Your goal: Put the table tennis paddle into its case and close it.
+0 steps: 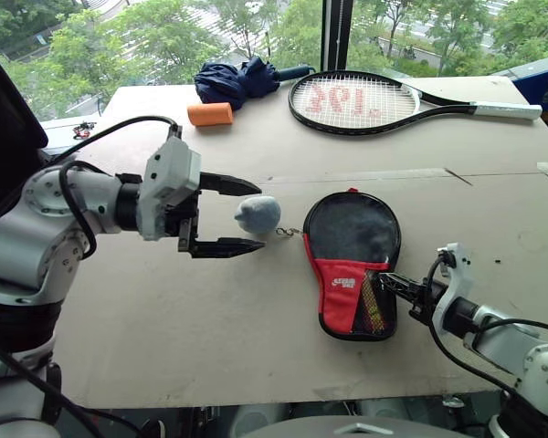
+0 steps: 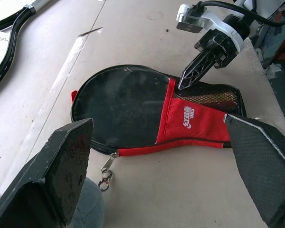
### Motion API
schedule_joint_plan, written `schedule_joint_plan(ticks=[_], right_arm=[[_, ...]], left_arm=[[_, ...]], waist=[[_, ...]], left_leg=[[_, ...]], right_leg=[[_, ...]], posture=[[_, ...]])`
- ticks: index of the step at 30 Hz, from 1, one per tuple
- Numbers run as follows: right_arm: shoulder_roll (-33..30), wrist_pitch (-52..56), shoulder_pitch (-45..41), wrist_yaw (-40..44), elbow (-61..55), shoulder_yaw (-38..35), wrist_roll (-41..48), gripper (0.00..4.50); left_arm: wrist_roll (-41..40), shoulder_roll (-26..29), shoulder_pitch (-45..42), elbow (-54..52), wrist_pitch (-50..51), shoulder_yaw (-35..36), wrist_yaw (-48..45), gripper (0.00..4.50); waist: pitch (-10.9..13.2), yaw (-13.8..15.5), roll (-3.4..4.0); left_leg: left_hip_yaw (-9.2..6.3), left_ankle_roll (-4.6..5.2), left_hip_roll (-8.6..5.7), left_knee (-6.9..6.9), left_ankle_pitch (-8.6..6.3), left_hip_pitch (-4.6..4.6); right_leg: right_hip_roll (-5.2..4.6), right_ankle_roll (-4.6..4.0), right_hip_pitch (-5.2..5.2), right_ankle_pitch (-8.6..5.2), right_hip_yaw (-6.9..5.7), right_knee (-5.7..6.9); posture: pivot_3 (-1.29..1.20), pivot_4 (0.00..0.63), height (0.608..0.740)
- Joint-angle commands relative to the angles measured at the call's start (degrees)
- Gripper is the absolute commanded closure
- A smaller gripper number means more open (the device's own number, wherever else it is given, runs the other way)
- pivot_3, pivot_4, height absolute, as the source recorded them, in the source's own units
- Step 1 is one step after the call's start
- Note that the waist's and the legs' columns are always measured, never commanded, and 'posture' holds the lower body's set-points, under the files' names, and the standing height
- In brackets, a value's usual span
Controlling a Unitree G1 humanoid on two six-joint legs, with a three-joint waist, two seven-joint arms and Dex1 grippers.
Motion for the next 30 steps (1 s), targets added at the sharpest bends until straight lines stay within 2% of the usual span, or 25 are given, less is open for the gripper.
schedule_joint_plan(ticks=[1, 3, 4, 6, 9, 12, 13, 15, 16, 19, 21, 27, 30], right_arm=[[-6.4, -2.8, 0.8, 4.6, -1.3, 0.9, 2.3, 3.19], [-11.9, -4.1, 2.4, 8.3, -1.1, 1.3, 3.0, 2.32], [-14.5, -4.8, 3.1, 10.5, -1.0, 0.7, 4.1, 1.71], [-21.9, -6.4, 5.4, 16.9, -1.1, -0.3, 6.1, 1.15], [-29.7, -12.0, 7.6, 22.3, -0.3, 1.0, 4.8, 1.15], [-33.6, -24.6, 6.8, 26.4, -0.5, 6.4, -2.7, 1.15], [-33.9, -27.3, 5.6, 27.0, -0.3, 8.8, -4.1, 0.89], [-33.5, -31.5, 2.0, 27.9, 0.2, 15.8, -6.8, 0.24], [-32.8, -34.0, 0.4, 27.3, 1.1, 19.2, -9.3, 0.11], [-31.2, -41.1, -3.7, 25.0, 6.4, 28.5, -18.4, 0.11], [-29.7, -44.0, -5.8, 25.0, 9.3, 32.6, -21.2, 0.11], [-26.7, -48.2, -9.2, 24.8, 16.9, 41.1, -28.4, 0.11], [-26.6, -46.8, -9.2, 24.4, 20.8, 44.4, -31.2, 0.11]], left_arm=[[1.1, 0.2, -1.3, 0.9, -1.1, 0.4, -0.3, 0.0], [1.7, 0.2, -1.7, 1.6, -0.9, 0.1, -0.2, 0.0], [2.0, 0.2, -1.9, 2.2, -0.9, -0.1, -0.2, 0.0], [3.0, 0.3, -2.0, 3.2, -0.9, -0.3, 0.0, 0.0], [4.3, 0.7, -0.8, 5.9, -2.9, 0.7, -1.3, 0.0], [6.3, 1.0, 2.2, 10.4, -7.6, 2.4, -3.7, 0.0], [6.9, 0.8, 2.4, 11.4, -8.6, 2.4, -3.7, 0.0], [8.3, -0.2, 2.3, 14.3, -10.7, 2.2, -3.1, 0.0], [8.8, -0.8, 2.0, 15.7, -11.1, 1.9, -2.8, 0.0], [12.7, -1.8, 1.1, 20.9, -14.3, -0.9, -2.8, 0.0], [15.6, -2.9, -0.5, 25.0, -17.2, -2.8, -3.0, 0.0], [21.5, -8.0, -7.7, 37.3, -23.6, -7.5, -4.6, 0.0], [25.0, -11.3, -12.7, 45.2, -27.1, -9.8, -4.2, 0.0]], waist=[[0.0, 0.0, 0.02], [0.0, 0.0, 0.01], [0.0, 0.0, 0.01], [0.0, 0.2, 0.07], [0.0, 0.1, 0.02], [0.0, -0.5, 0.04], [0.0, -0.6, 0.03], [0.0, -0.8, 0.0], [0.0, -0.8, -0.02], [0.0, -0.7, -0.03], [0.0, -0.6, -0.04], [0.0, -0.4, -0.1], [-0.1, -0.5, -0.2]], left_leg=[[-0.01, 0.0, 0.0, 0.0, 0.0, 0.0], [0.03, 0.01, 0.0, 0.0, 0.0, -0.01], [0.01, 0.01, 0.0, 0.0, 0.0, -0.01], [0.0, 0.01, 0.01, 0.0, 0.0, -0.01], [0.01, 0.03, 0.0, 0.02, 0.0, -0.02], [0.07, 0.02, 0.05, -0.03, 0.0, 0.06], [0.06, 0.02, 0.06, -0.03, 0.0, 0.06], [0.03, 0.01, 0.07, 0.0, 0.0, 0.04], [0.03, 0.01, 0.07, 0.01, 0.0, 0.01], [-0.02, 0.01, 0.06, 0.02, 0.0, -0.01], [-0.03, 0.01, 0.04, 0.03, 0.01, -0.04], [-0.06, 0.0, 0.02, 0.1, 0.01, -0.11], [-0.05, 0.0, 0.0, 0.14, 0.01, -0.09]], right_leg=[[0.0, 0.0, 0.0, 0.0, 0.0, 0.0], [-0.01, 0.0, 0.0, 0.0, -0.01, -0.04], [0.0, 0.0, 0.02, 0.0, -0.01, -0.04], [0.0, 0.0, 0.02, 0.0, 0.0, -0.05], [-0.02, 0.01, 0.07, 0.0, -0.05, -0.09], [0.02, 0.0, 0.06, 0.0, -0.03, -0.04], [0.02, 0.0, 0.06, 0.0, -0.04, -0.04], [0.01, 0.01, 0.06, 0.0, -0.04, -0.05], [0.01, 0.0, 0.06, 0.0, -0.04, -0.05], [-0.01, 0.01, 0.07, 0.0, -0.03, -0.08], [-0.02, 0.0, 0.06, 0.0, -0.05, -0.11], [-0.01, 0.01, 0.02, 0.0, -0.17, -0.1], [0.0, 0.01, 0.01, 0.0, -0.18, -0.05]], posture=[[0.0, 0.15, 0.726], [0.0, 0.15, 0.726], [0.0, 0.15, 0.726], [0.0, 0.15, 0.726], [0.0, 0.15, 0.726], [0.0, 0.15, 0.726], [0.0, 0.15, 0.726], [0.0, 0.15, 0.726], [0.0, 0.15, 0.726], [0.0, 0.15, 0.726], [0.0, 0.15, 0.726], [0.0, 0.15, 0.726], [0.0, 0.15, 0.726]])
